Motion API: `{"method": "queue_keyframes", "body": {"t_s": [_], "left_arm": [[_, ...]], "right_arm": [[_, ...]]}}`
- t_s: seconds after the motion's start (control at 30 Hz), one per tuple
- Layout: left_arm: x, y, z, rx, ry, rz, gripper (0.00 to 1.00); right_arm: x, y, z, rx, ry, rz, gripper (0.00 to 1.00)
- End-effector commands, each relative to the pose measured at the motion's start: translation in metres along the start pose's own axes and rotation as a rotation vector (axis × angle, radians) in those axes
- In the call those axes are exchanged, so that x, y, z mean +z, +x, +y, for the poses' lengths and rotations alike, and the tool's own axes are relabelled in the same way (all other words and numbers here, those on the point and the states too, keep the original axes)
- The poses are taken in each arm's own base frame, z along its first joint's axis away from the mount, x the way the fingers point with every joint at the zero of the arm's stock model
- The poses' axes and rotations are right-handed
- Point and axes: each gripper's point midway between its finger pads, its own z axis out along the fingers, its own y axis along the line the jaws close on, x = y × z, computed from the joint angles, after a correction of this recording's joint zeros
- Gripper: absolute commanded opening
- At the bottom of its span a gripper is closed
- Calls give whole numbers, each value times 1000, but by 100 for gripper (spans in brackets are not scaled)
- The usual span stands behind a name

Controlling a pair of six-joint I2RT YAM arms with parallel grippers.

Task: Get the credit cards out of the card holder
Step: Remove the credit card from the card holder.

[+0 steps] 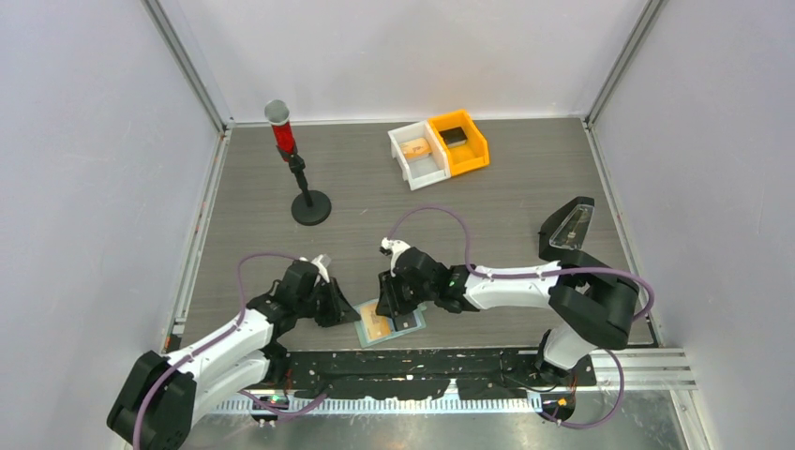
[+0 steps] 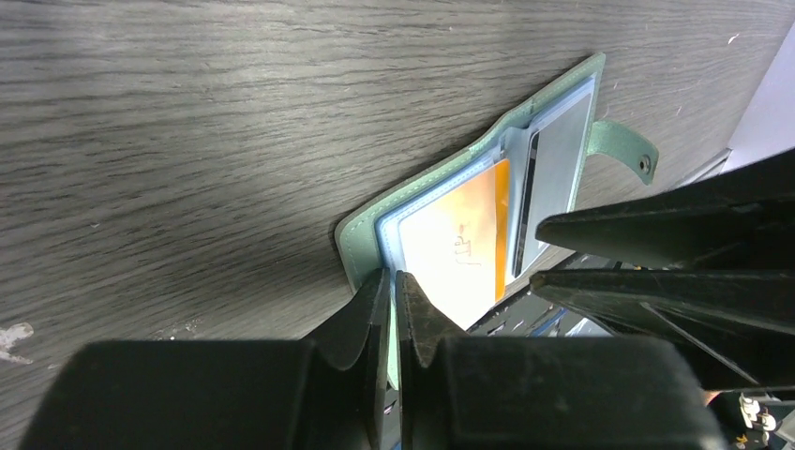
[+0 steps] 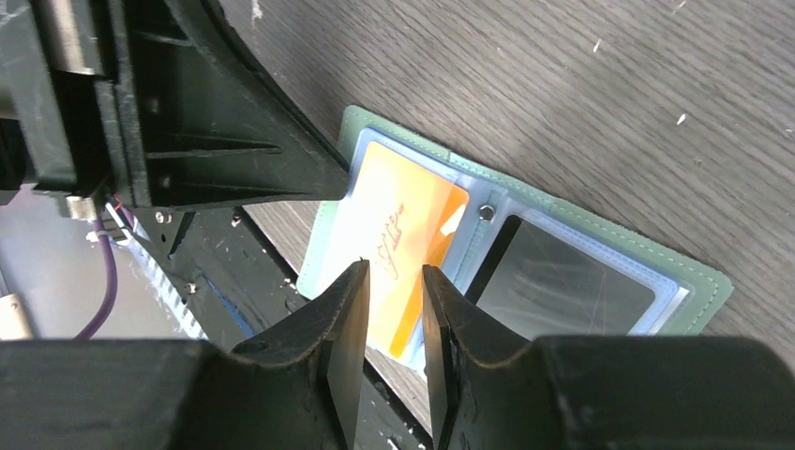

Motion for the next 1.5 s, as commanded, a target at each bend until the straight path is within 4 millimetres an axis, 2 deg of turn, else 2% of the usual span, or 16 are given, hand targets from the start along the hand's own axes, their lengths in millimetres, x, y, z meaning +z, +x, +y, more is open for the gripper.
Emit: {"method": "queue_keyframes", "body": {"t_s": [0.0, 0.23, 0.8, 0.87, 0.97, 1.0, 1.2, 1.47], "left_arm": [[-2, -3, 8, 19, -41, -21, 8], [-3, -4, 6, 28, -23, -41, 8], [1, -3, 10, 28, -17, -49, 7], [1, -3, 11, 29, -18, -49, 7], [1, -3, 13, 31, -27, -53, 7], [1, -3, 13, 32, -29, -55, 7], [1, -3, 15, 49, -35, -54, 7], [0, -5, 15, 54, -41, -58, 7]], "right_arm": [[6, -11, 3, -2, -36, -24, 34], [10, -8, -17, 8, 15, -19, 31], [26, 8, -16, 72, -40, 19, 27], [26, 8, -16, 77, -42, 15, 24], [20, 3, -11, 89, -66, -17, 8], [18, 2, -10, 90, -71, -24, 7], [2, -6, -8, 105, -80, -56, 5], [-8, -11, -10, 99, -66, -67, 5]]}}
